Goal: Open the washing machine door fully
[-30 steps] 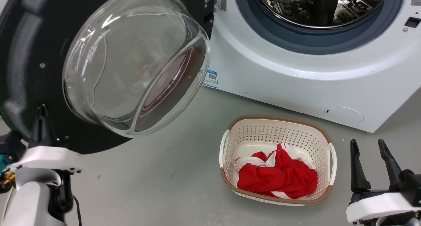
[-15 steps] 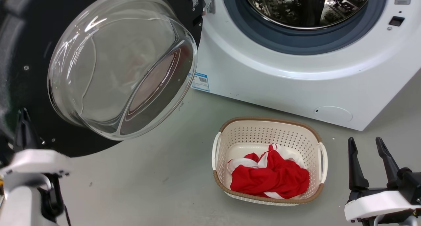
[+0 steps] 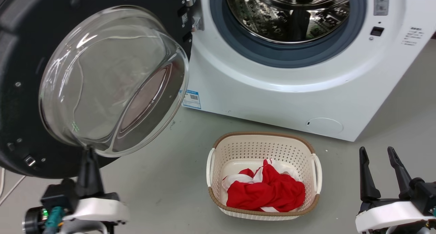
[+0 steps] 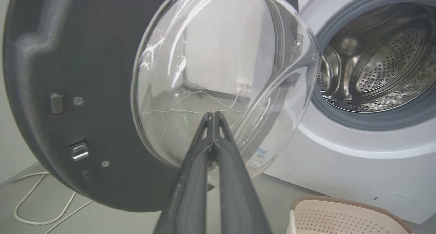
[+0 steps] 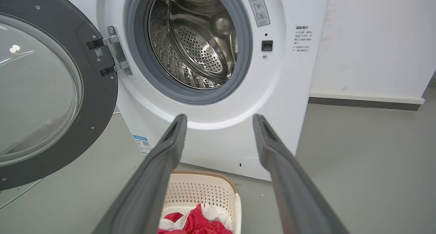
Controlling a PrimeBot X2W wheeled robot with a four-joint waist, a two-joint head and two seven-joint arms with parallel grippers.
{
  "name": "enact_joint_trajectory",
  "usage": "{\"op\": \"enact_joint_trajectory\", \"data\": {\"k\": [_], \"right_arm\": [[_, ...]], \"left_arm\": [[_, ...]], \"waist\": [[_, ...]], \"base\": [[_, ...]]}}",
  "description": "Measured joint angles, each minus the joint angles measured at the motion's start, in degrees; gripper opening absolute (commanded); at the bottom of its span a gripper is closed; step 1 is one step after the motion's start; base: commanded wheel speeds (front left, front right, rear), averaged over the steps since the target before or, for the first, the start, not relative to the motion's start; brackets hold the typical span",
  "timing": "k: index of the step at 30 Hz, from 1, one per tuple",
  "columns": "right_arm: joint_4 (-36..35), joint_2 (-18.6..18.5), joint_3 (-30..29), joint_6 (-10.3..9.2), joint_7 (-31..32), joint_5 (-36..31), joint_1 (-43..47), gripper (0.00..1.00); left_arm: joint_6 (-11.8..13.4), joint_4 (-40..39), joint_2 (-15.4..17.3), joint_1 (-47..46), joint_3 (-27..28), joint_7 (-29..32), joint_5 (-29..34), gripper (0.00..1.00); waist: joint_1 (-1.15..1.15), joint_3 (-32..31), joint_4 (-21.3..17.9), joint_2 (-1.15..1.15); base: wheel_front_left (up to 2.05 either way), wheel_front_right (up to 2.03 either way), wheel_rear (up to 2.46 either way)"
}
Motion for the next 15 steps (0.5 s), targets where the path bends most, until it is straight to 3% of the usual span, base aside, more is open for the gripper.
{"op": "enact_joint_trajectory", "data": {"k": [1, 2, 3, 9, 15], "right_arm": [[0.03, 0.00, 0.03, 0.00, -0.01, -0.02, 0.02, 1.00], [0.03, 0.00, 0.03, 0.00, -0.02, -0.09, 0.02, 1.00], [0.03, 0.00, -0.05, 0.00, -0.10, -0.14, 0.03, 1.00], [-0.09, 0.01, -0.16, 0.00, -0.52, -0.59, 0.20, 1.00], [-0.80, 0.01, -0.47, 0.00, -0.79, -1.09, 0.47, 1.00]], "left_arm": [[-0.43, -0.12, -0.58, 0.09, -0.76, 0.00, 0.24, 0.33], [-0.87, -0.21, -0.98, 0.10, -1.51, 0.00, 0.66, 0.76], [-1.25, -0.19, -1.42, 0.10, -2.19, 0.00, 1.12, 1.00], [-3.36, 1.70, -3.03, -1.19, -5.47, 0.01, 2.61, 1.00], [-3.87, 2.59, -3.78, -3.57, -7.16, 0.00, 4.58, 1.00]], "waist": [[0.00, -0.20, -0.34, 0.00], [0.00, -0.37, -0.73, 0.00], [0.00, -0.55, -1.12, 0.00], [0.00, -1.73, -3.92, 0.00], [0.00, -2.76, -7.51, 0.00]], "base": [[0.00, 0.00, 0.00], [0.00, 0.00, 0.00], [0.00, 0.00, 0.00], [0.00, 0.00, 0.00], [0.00, 0.00, 0.00]]}}
